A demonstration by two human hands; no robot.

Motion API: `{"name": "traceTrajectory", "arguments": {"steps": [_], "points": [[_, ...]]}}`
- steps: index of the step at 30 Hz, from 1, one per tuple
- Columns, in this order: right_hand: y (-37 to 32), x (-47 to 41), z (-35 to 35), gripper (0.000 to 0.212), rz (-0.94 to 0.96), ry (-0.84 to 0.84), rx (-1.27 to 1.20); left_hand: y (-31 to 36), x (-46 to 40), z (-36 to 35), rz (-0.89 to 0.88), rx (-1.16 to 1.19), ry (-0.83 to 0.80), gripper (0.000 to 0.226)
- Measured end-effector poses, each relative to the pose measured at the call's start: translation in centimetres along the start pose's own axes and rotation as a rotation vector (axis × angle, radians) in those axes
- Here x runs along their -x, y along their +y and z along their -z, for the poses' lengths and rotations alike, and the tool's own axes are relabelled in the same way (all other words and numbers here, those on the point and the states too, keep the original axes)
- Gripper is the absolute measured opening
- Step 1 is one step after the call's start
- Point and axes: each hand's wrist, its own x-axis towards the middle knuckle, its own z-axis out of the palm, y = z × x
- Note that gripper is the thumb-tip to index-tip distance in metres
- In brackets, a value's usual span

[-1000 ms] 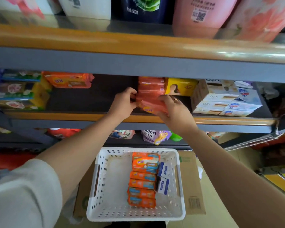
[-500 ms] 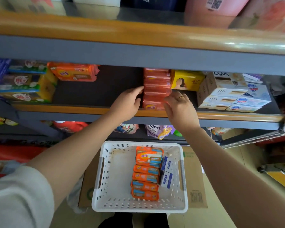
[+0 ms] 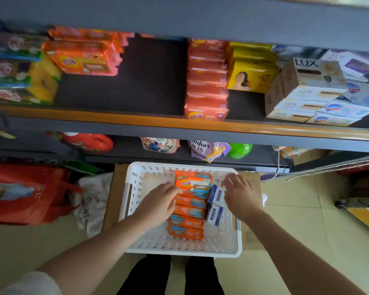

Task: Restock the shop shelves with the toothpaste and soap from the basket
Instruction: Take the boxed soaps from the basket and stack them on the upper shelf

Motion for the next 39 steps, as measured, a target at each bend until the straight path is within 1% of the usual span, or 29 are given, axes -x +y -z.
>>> {"name": "traceTrajectory", "arguments": {"steps": [1,3,5,7,8,10,12,13,16,19,21,22,24,26,27,29,31,33,35,37,39], "points": [[0.3,0.2,-1.2,0.038,0.022,-0.105,0.040,0.1,-0.1,-1.3,0.055,0.020,-0.071,0.030],[1.3,0.2,-3.5,0.049,0.105,-0.280,0.170,0.4,-0.5,-3.9,0.127,0.074,-0.152,0.029],[1.5,-0.3,-5.2,0.056,0.174,-0.360,0.295,0.5,-1.1,-6.5,0.174,0.122,-0.184,0.027],[1.4,-1.1,-6.8,0.057,0.226,-0.356,0.362,0.7,-1.8,-8.9,0.195,0.149,-0.180,0.027],[1.2,-1.6,-7.0,0.056,0.214,-0.352,0.392,0.9,-2.0,-10.0,0.197,0.154,-0.160,0.027],[0.9,-2.7,-7.3,0.048,0.198,-0.332,0.435,1.6,-2.5,-11.7,0.193,0.163,-0.091,0.027],[1.0,-3.6,-8.0,0.040,0.213,-0.326,0.410,2.3,-2.9,-13.2,0.213,0.163,-0.018,0.030],[1.0,-4.1,-8.3,0.040,0.203,-0.323,0.402,2.7,-3.1,-13.8,0.240,0.161,-0.003,0.034],[0.9,-5.1,-8.7,0.044,0.172,-0.318,0.373,3.7,-3.9,-15.2,0.326,0.139,-0.036,0.046],[1.4,-5.2,-8.7,0.062,0.189,-0.388,0.416,4.7,-4.8,-16.0,0.405,0.051,-0.080,0.061],[1.6,-5.1,-8.2,0.065,0.229,-0.369,0.448,5.5,-5.4,-16.3,0.456,0.024,-0.086,0.066],[1.8,-5.1,-8.0,0.062,0.242,-0.347,0.445,6.0,-5.7,-16.3,0.467,0.018,-0.094,0.065],[2.0,-5.2,-7.4,0.050,0.242,-0.328,0.435,6.8,-6.0,-16.2,0.460,0.004,-0.098,0.056],[2.1,-5.3,-6.9,0.042,0.254,-0.314,0.440,6.9,-5.9,-16.2,0.468,0.009,-0.053,0.045],[2.3,-5.2,-6.6,0.041,0.258,-0.301,0.432,6.7,-5.8,-16.1,0.478,0.013,-0.024,0.042],[2.6,-4.9,-5.7,0.046,0.237,-0.251,0.325,6.5,-5.6,-16.0,0.492,0.010,0.014,0.043],[3.1,-4.1,-4.5,0.061,0.191,-0.183,0.168,6.7,-5.7,-16.3,0.503,0.000,0.009,0.048],[3.9,-3.1,-3.2,0.072,0.151,-0.068,0.065,7.0,-6.0,-16.7,0.521,-0.017,-0.018,0.051],[5.1,-2.1,-2.1,0.071,0.070,0.021,-0.112,7.0,-6.4,-16.7,0.545,0.007,-0.035,0.051],[6.2,-1.3,-1.4,0.064,-0.021,0.016,-0.341,6.9,-6.7,-16.2,0.597,0.092,-0.049,0.047],[7.0,-0.6,-1.0,0.049,-0.169,-0.004,-0.610,7.0,-6.6,-15.3,0.666,0.240,-0.034,0.039]]}}
